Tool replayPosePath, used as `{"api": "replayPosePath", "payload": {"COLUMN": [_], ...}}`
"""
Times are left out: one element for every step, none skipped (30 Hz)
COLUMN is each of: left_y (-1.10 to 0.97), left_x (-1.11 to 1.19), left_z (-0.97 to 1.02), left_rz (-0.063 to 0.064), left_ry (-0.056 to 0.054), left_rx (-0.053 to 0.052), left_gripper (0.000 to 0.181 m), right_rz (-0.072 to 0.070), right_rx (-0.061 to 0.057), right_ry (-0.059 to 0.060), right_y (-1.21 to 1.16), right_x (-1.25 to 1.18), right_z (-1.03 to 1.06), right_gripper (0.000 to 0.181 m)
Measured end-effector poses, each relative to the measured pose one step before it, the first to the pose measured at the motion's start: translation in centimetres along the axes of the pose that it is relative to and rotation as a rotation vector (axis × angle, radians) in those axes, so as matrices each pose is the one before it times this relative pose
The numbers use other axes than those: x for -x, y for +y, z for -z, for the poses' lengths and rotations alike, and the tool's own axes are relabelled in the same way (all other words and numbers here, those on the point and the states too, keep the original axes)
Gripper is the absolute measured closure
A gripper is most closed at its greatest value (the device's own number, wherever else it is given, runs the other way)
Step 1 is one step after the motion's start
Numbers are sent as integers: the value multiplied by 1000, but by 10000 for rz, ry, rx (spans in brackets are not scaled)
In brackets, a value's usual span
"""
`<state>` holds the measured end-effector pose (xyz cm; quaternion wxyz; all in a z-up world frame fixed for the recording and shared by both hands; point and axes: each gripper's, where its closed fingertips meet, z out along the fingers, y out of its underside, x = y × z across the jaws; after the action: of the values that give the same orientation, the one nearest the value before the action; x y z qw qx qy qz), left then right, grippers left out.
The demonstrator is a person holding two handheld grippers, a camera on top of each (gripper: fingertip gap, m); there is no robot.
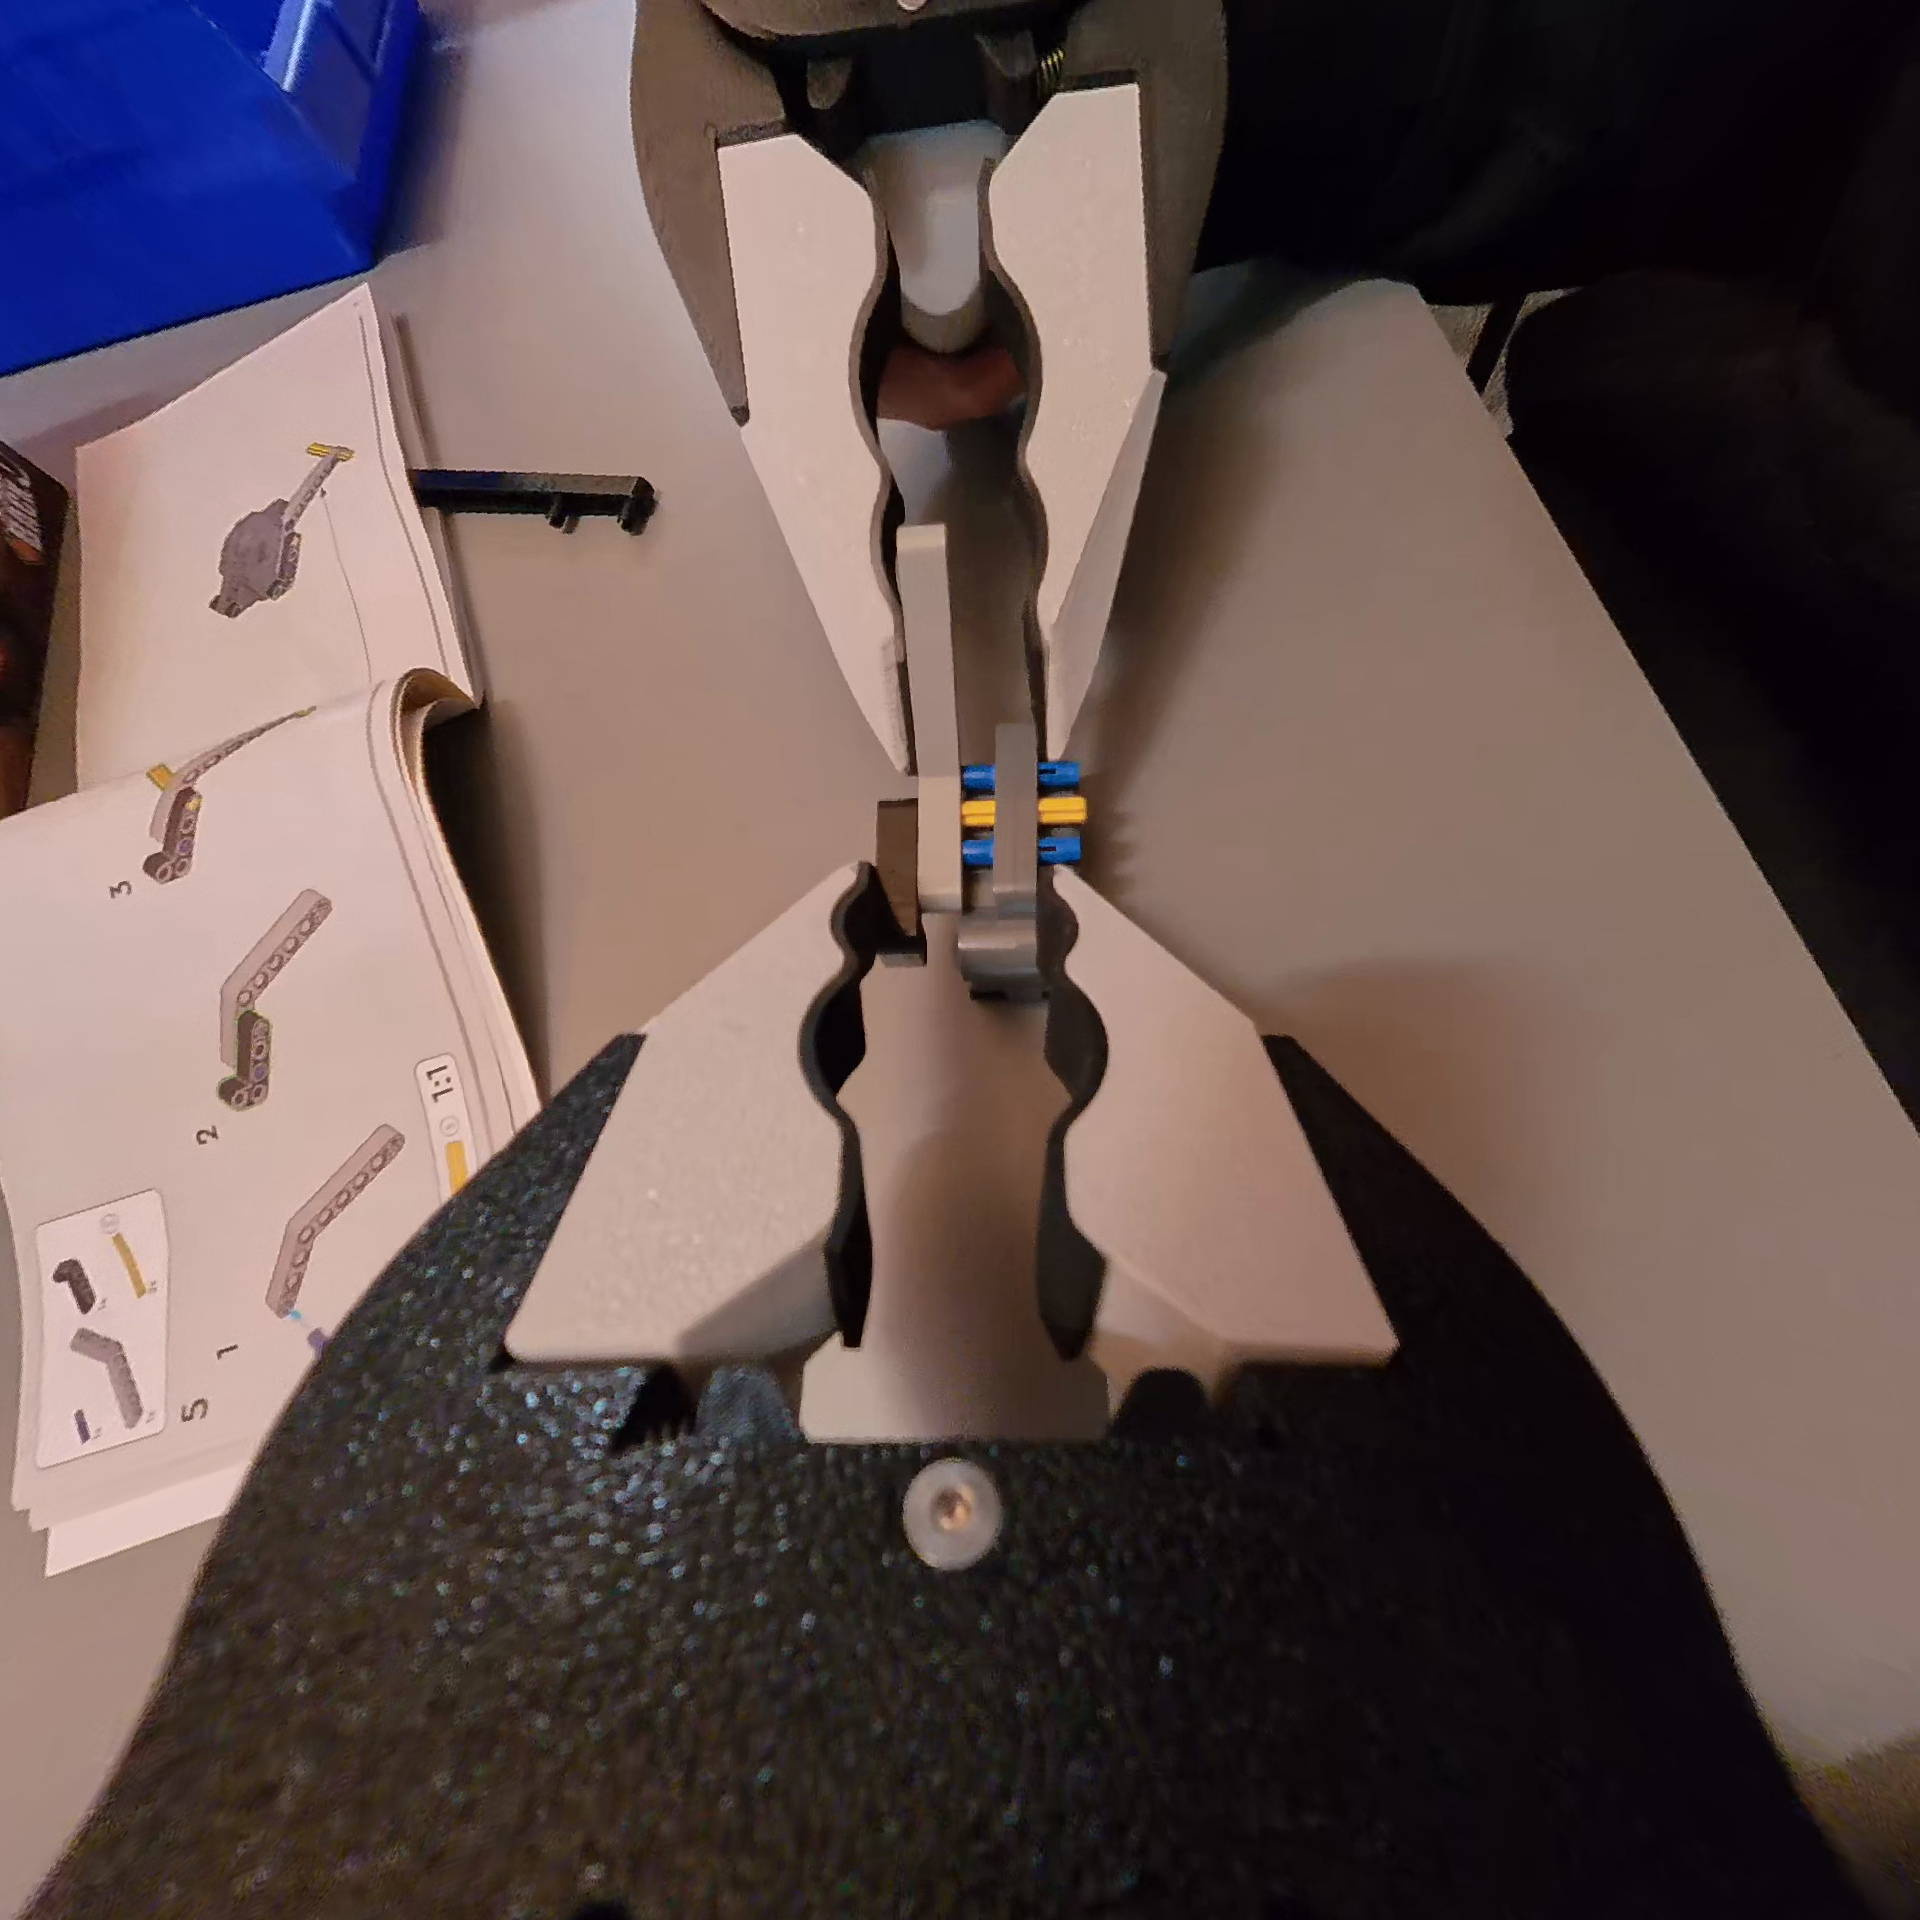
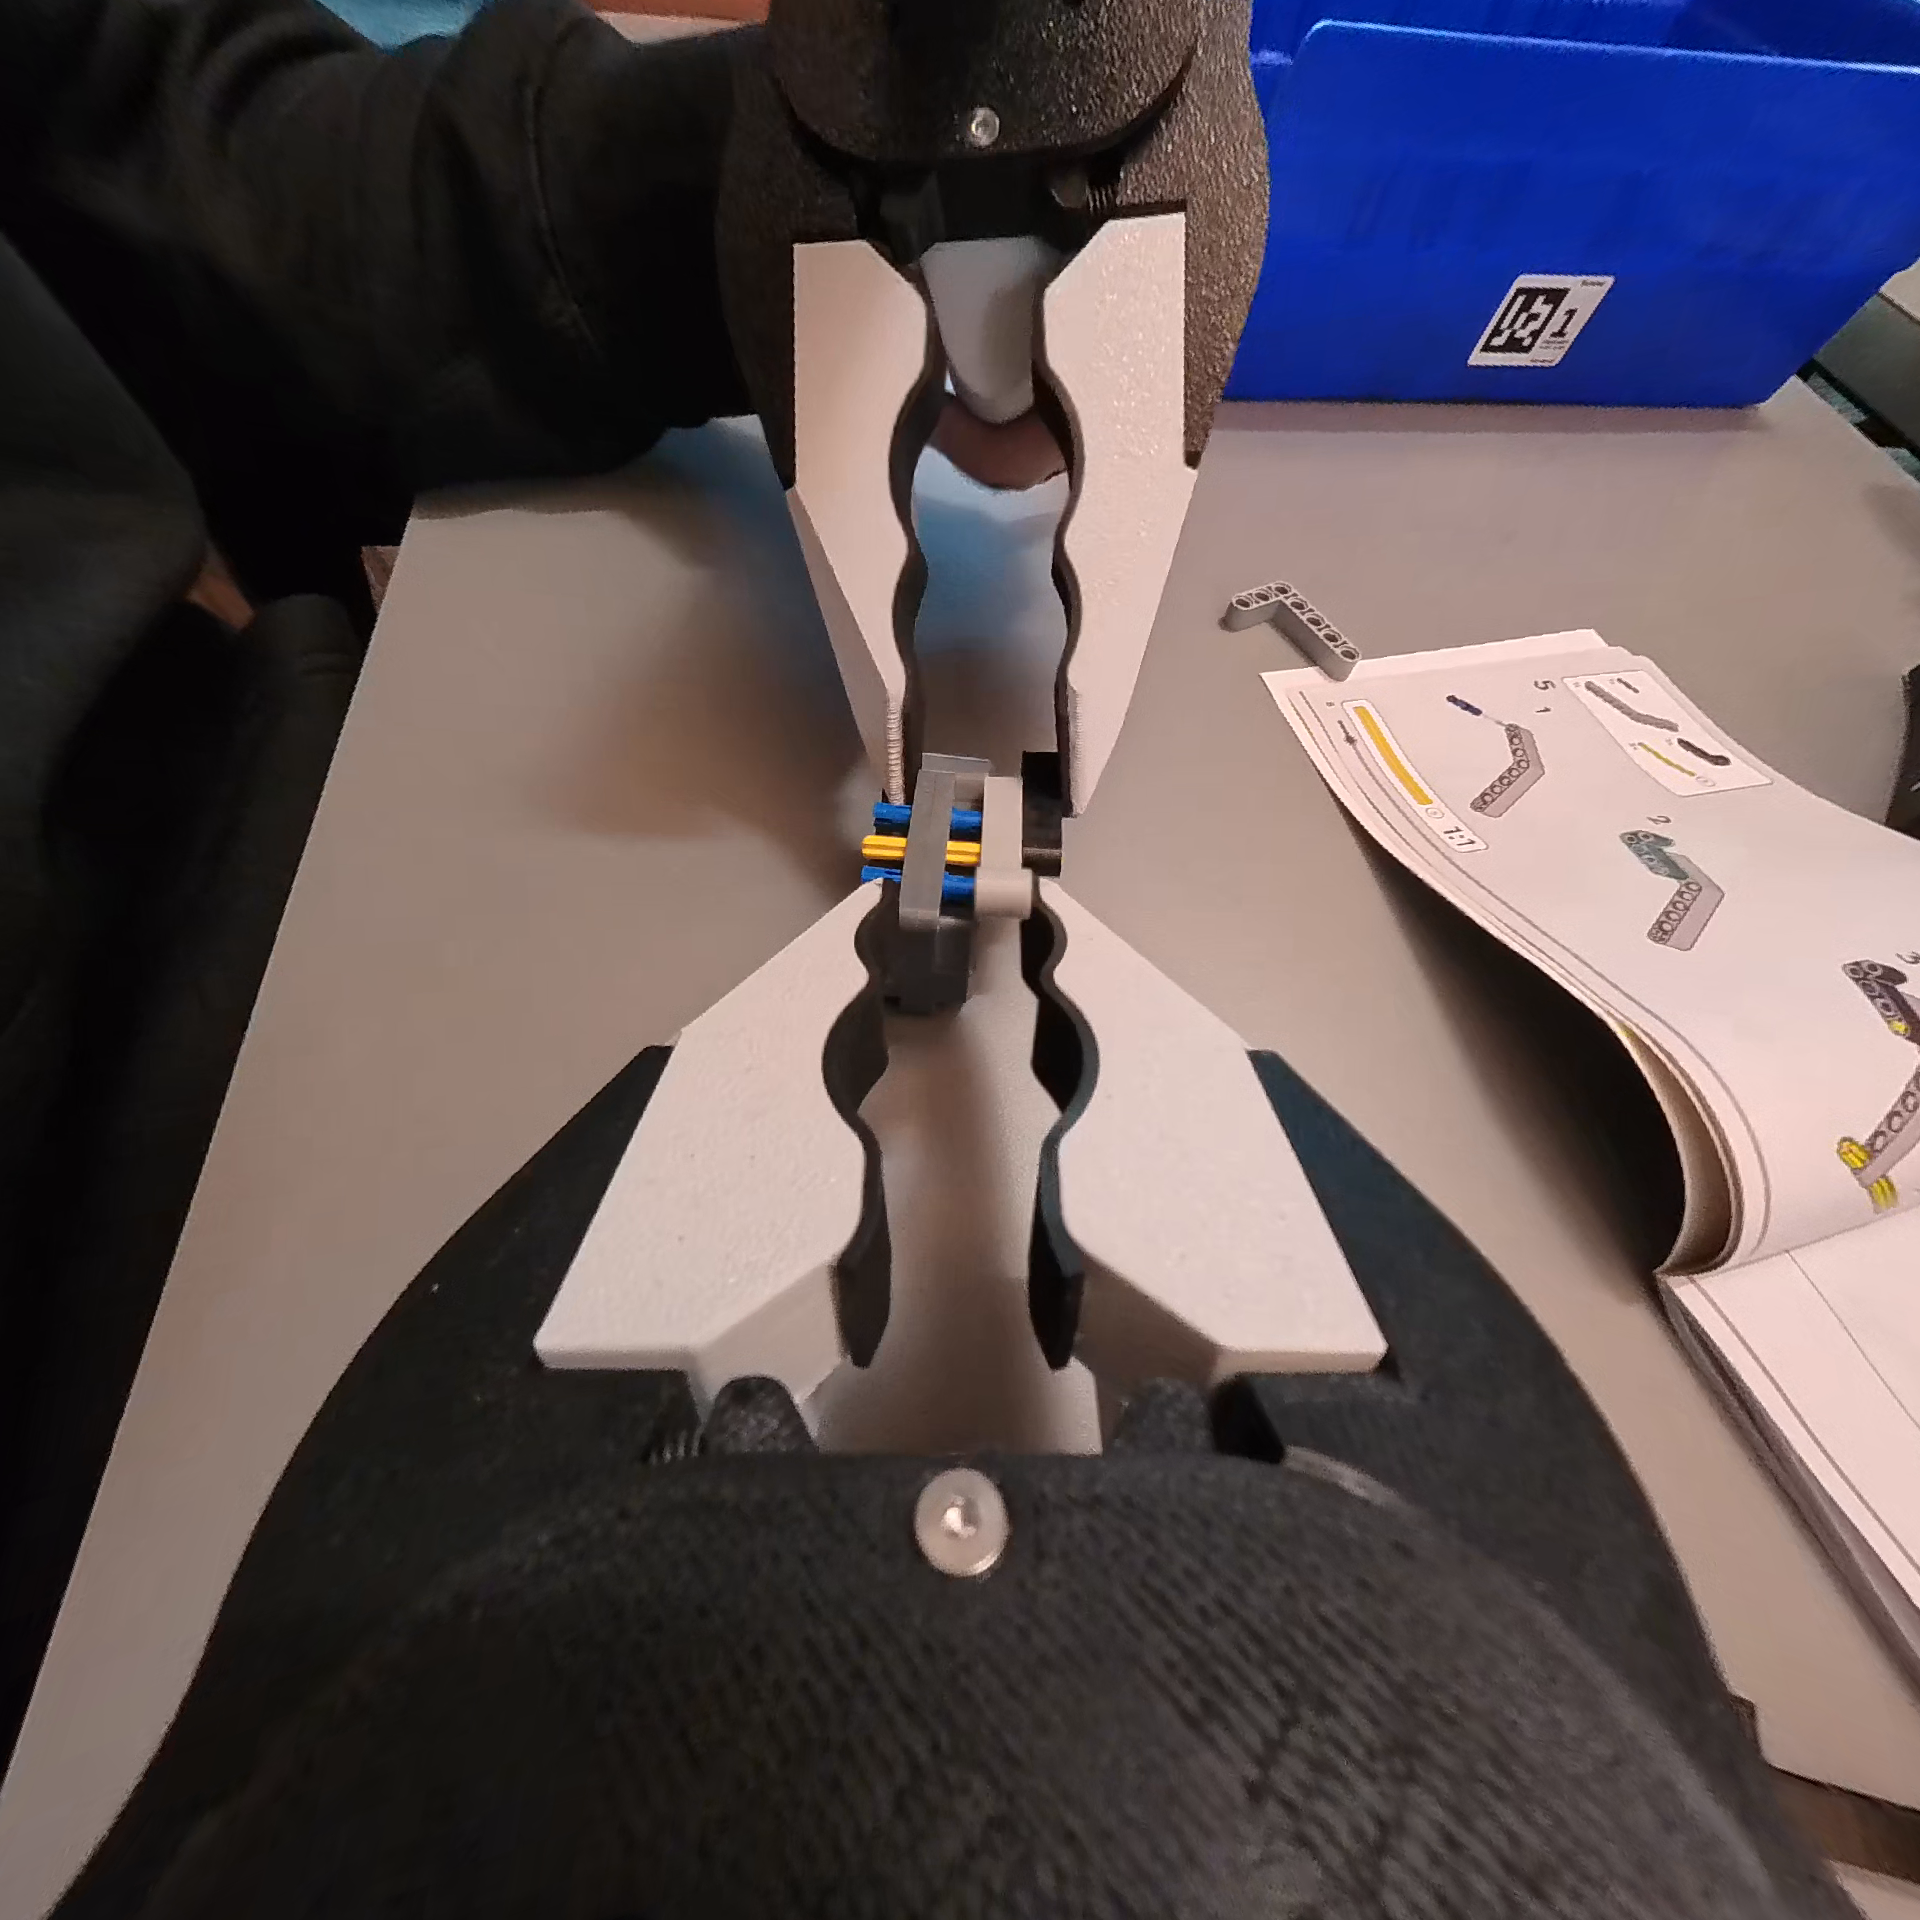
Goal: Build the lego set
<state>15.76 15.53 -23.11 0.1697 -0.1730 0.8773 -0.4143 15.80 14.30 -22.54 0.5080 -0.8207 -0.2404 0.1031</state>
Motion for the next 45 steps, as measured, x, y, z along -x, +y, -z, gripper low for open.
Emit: {"api": "replayPosePath", "payload": {"left_y": [15, 57, 16, -7, -15, -21, -23, -20, -6, -1, 8, 20, 39, -25, -34, 3, 3, -5, 24, 20, 3, -7, -11, -6, -7, -1, -2, 2, 3, -4, 6, -4, 5, 4, -11, -8, -4, -7, 16, 18, 7, 1, 4, 2, -2], "left_x": [46, 113, 66, 11, -4, -24, -58, -61, -37, -22, 0, 37, 44, -26, -38, 7, 11, 4, 31, 23, 0, -5, -10, -5, -10, -9, -7, -20, -30, -29, -12, -37, -33, -23, -2, -17, -26, -50, -51, 3, 0, 12, 43, 125, 152], "left_z": [3, 10, 9, -1, 7, 5, -9, -4, -7, -1, -5, -10, -13, -4, -3, 1, -10, -1, 0, -5, -1, -6, 4, 4, -2, -2, 9, 7, 9, 2, 10, 2, 13, -1, 5, 0, -6, -4, -9, -1, -5, 0, -19, -28, -29], "left_rz": [22, 104, 88, -16, -38, -32, -43, -39, -23, 8, 30, 62, 88, 42, -39, -38, 6, 19, 46, 74, 28, -31, -52, -49, -42, -55, -53, -28, -35, -42, -10, 5, -1, 17, -7, -45, -22, 13, 33, 57, 72, 71, 140, 211, 167], "left_ry": [-20, -40, -15, -10, -23, 3, 20, 23, 15, 12, 13, -2, 5, 33, 12, -29, -15, 2, -2, 16, 11, -9, -19, -17, -15, -22, -24, -11, -1, -2, 10, 27, 24, 13, 5, -10, 0, 32, 40, 24, 27, 26, 23, 2, -17], "left_rx": [-65, -1, -12, -33, -10, 9, 10, 8, 6, -1, -9, 0, 4, -35, -27, 43, 56, 20, 1, -6, -2, 19, 41, 47, 36, 32, 38, 39, 24, 8, -1, -7, -6, -11, -18, 6, 42, 42, 6, -27, -53, -66, -72, -94, -115], "left_gripper": [154, 154, 154, 154, 154, 154, 154, 154, 154, 154, 154, 154, 154, 154, 154, 154, 154, 154, 154, 154, 154, 154, 154, 154, 154, 154, 154, 154, 154, 154, 154, 154, 154, 154, 154, 154, 154, 154, 154, 154, 154, 154, 154, 154, 154], "right_rz": [144, 140, 160, 112, -52, -124, -50, -4, -21, -16, 5, -9, -25, -42, -78, -109, -122, -103, -70, -15, 23, -53, -80, -64, -39, -45, -51, -26, -14, 4, 28, 29, -5, -11, -1, 1, 35, 0, -60, -70, -44, -24, -62, -150, -188], "right_rx": [-19, -12, -17, 75, 122, 54, -24, -37, -13, 1, -2, -25, -126, -171, -30, 22, 22, 14, 22, 12, 6, 7, 8, 8, 4, 1, 0, 1, 1, -1, 0, -1, 2, -1, -10, 1, -1, 4, 14, 12, 0, -3, -4, -9, -10], "right_ry": [179, 472, 484, 119, -133, -108, -58, -70, -39, -10, 11, 64, 105, -54, -187, -103, -113, -86, 30, 60, 27, -42, -70, -54, -35, -35, -28, -28, -39, -19, 17, -4, -41, -6, -20, -10, 8, -58, -66, -47, -28, -12, -16, -14, -28], "right_y": [-21, 3, -4, 140, 196, 94, -8, -39, -19, 4, 1, -31, -168, -234, -41, 29, 16, 9, 20, -16, 9, 7, 6, 13, 0, -4, -13, -1, -1, -13, -7, -5, -5, -6, -8, -8, -1, 6, 22, 12, -15, -1, -4, -8, -12], "right_x": [-76, -401, -383, 63, 288, 185, 70, 78, 22, 3, -15, -100, -187, 36, 168, 17, 24, 18, -78, -28, -5, 6, 2, 5, 9, 12, 11, 8, 38, 32, 19, 39, 52, -2, 25, 13, 23, 81, 23, -29, -7, -20, -45, -152, -159], "right_z": [28, 67, 87, 62, 56, 58, 81, 54, 17, -1, 7, 27, 86, 118, 33, -43, -41, -23, -43, -50, -10, 6, -6, -6, 6, 4, -8, -8, -7, 0, -8, -4, -14, -12, 5, 5, 3, 3, -13, -30, -10, 3, 0, 5, 10], "right_gripper": [160, 156, 150, 150, 155, 157, 158, 158, 158, 159, 159, 158, 157, 158, 159, 160, 160, 161, 161, 160, 161, 161, 161, 161, 161, 161, 161, 161, 161, 162, 162, 162, 162, 162, 162, 162, 162, 162, 162, 162, 162, 162, 161, 161, 161]}}
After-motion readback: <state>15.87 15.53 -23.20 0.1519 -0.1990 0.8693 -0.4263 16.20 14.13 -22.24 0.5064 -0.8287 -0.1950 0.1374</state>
